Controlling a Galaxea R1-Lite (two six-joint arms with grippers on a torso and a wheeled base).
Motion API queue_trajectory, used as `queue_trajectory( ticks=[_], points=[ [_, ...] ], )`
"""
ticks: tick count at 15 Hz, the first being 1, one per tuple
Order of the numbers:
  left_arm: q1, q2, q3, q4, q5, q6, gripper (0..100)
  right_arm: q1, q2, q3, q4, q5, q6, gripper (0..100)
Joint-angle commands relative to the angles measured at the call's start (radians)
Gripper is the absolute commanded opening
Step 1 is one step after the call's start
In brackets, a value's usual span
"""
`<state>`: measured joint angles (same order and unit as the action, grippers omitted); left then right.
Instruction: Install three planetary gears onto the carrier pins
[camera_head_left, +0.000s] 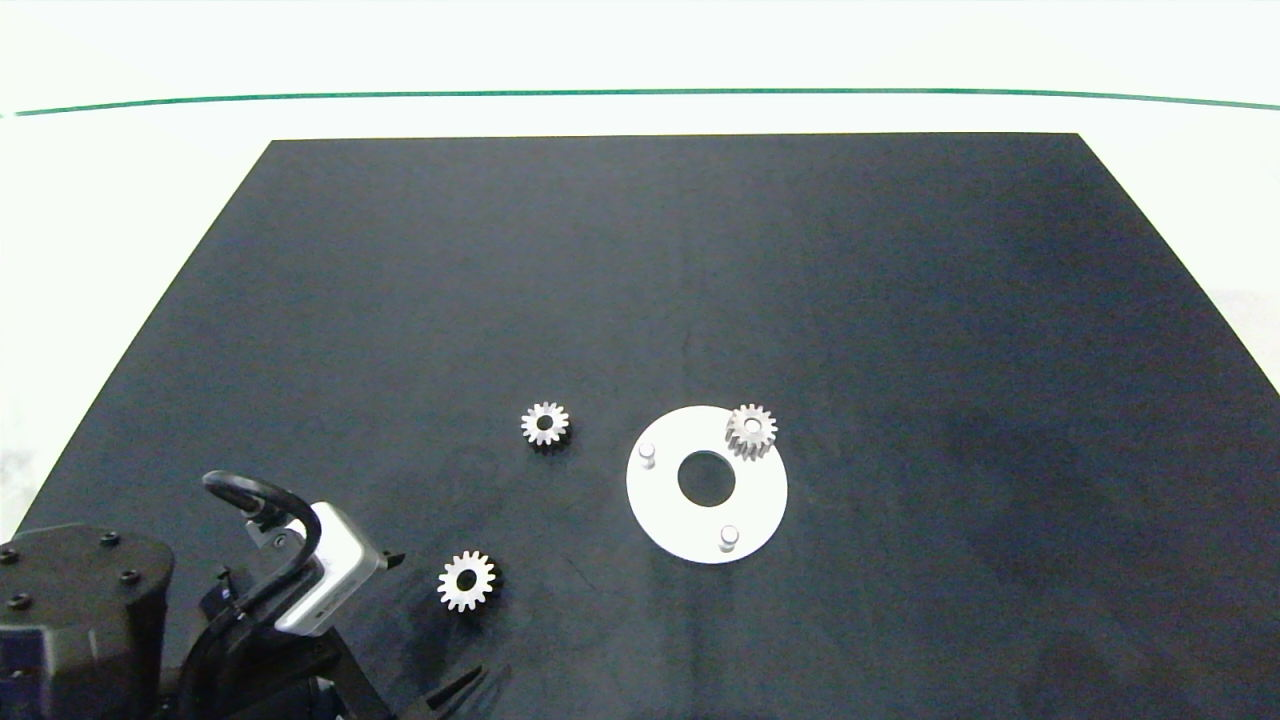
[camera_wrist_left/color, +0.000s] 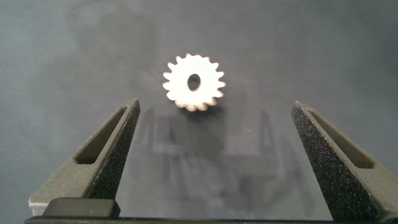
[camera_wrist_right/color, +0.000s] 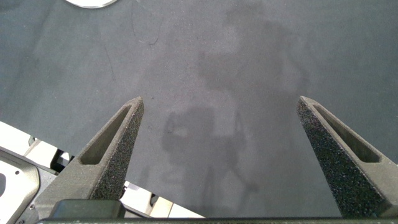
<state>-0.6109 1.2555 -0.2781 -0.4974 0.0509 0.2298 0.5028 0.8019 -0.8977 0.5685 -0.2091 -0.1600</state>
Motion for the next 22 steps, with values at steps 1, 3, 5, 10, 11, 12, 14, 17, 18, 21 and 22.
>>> queue_trajectory(
  ticks=[1, 3, 5, 10, 11, 12, 14, 17, 18, 21, 22],
  points=[
    [-0.004, 0.082, 0.014, -0.023, 0.035, 0.005, 100, 0.000, -0.006, -0.001, 0.004, -0.001, -0.001, 100],
    [-0.006, 0.111, 0.014, -0.039, 0.037, 0.002, 100, 0.002, -0.007, -0.001, 0.004, 0.001, -0.001, 100],
    [-0.001, 0.140, 0.023, -0.095, 0.035, 0.003, 100, 0.000, -0.007, 0.000, 0.008, 0.004, -0.001, 100],
    [0.002, 0.160, 0.028, -0.127, 0.040, 0.005, 100, 0.000, -0.012, 0.005, 0.008, 0.011, -0.013, 100],
    [0.003, 0.166, 0.028, -0.128, 0.040, 0.003, 100, 0.000, -0.013, 0.005, 0.008, 0.011, -0.013, 100],
    [0.002, 0.171, 0.022, -0.136, 0.041, 0.003, 100, 0.000, -0.012, 0.005, 0.010, 0.011, -0.013, 100],
    [0.003, 0.174, 0.019, -0.162, 0.040, 0.002, 99, 0.000, -0.012, 0.008, 0.008, 0.011, -0.013, 100],
    [0.005, 0.180, 0.020, -0.193, 0.040, -0.003, 93, 0.000, -0.012, 0.014, 0.008, 0.017, -0.013, 100],
    [0.003, 0.180, 0.023, -0.201, 0.040, -0.003, 90, 0.000, -0.012, 0.014, 0.008, 0.017, -0.013, 100],
    [0.003, 0.205, 0.031, -0.225, 0.041, -0.004, 84, 0.000, -0.013, 0.014, 0.008, 0.017, -0.013, 100],
    [0.003, 0.212, 0.040, -0.250, 0.041, -0.004, 82, 0.000, -0.013, 0.017, 0.008, 0.017, -0.015, 100]
  ],
)
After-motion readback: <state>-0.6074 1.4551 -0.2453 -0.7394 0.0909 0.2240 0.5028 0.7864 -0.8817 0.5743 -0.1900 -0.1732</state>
